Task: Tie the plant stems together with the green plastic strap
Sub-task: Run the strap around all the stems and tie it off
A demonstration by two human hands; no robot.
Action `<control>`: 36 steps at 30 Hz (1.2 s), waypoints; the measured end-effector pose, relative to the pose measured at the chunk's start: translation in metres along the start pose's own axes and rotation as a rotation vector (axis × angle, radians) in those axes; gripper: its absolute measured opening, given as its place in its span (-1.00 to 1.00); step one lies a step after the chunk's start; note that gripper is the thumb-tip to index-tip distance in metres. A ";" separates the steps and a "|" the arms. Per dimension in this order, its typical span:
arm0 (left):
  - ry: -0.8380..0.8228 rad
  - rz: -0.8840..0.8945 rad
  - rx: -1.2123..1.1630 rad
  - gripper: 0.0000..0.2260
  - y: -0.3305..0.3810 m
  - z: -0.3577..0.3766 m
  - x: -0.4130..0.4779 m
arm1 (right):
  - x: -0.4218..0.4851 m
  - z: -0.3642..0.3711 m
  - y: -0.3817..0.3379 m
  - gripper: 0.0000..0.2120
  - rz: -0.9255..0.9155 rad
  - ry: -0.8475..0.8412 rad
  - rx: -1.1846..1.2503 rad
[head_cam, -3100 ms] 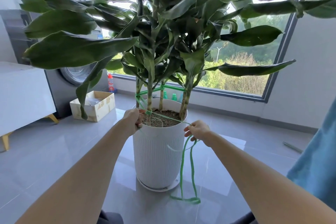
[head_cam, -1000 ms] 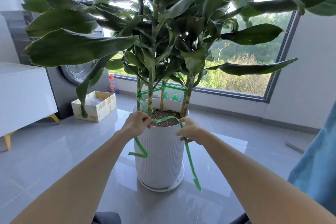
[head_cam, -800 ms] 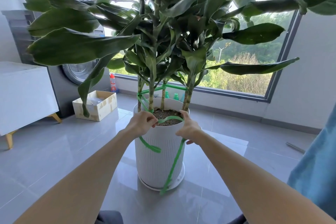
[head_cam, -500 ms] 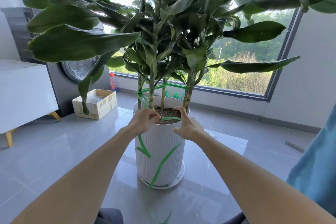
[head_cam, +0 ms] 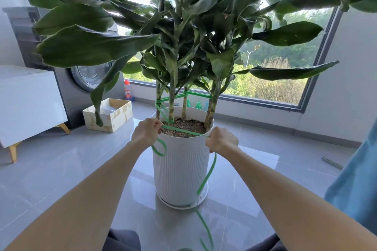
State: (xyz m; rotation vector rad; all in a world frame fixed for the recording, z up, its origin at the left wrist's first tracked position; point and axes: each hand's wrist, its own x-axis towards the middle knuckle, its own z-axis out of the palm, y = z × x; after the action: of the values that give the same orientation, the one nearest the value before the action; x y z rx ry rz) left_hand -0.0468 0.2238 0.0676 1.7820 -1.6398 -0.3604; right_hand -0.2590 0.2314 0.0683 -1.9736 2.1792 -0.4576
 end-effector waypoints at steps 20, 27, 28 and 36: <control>-0.097 0.076 -0.079 -0.90 0.013 -0.004 -0.012 | 0.000 0.012 -0.030 -0.44 -0.094 -0.135 0.291; -0.118 0.098 -0.138 -0.92 0.016 -0.001 -0.011 | -0.001 0.013 -0.032 -0.84 -0.240 -0.110 0.430; -0.119 0.103 -0.131 -0.93 0.016 -0.001 -0.010 | 0.000 0.011 -0.032 -0.83 -0.228 -0.079 0.454; 0.001 0.059 0.008 -0.90 0.005 -0.003 -0.007 | 0.008 0.006 -0.016 -0.74 0.026 0.032 0.440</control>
State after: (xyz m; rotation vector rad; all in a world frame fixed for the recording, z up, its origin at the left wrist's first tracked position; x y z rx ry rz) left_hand -0.0500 0.2311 0.0714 1.7349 -1.6915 -0.3259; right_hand -0.2428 0.2211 0.0684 -1.7049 1.9086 -0.8822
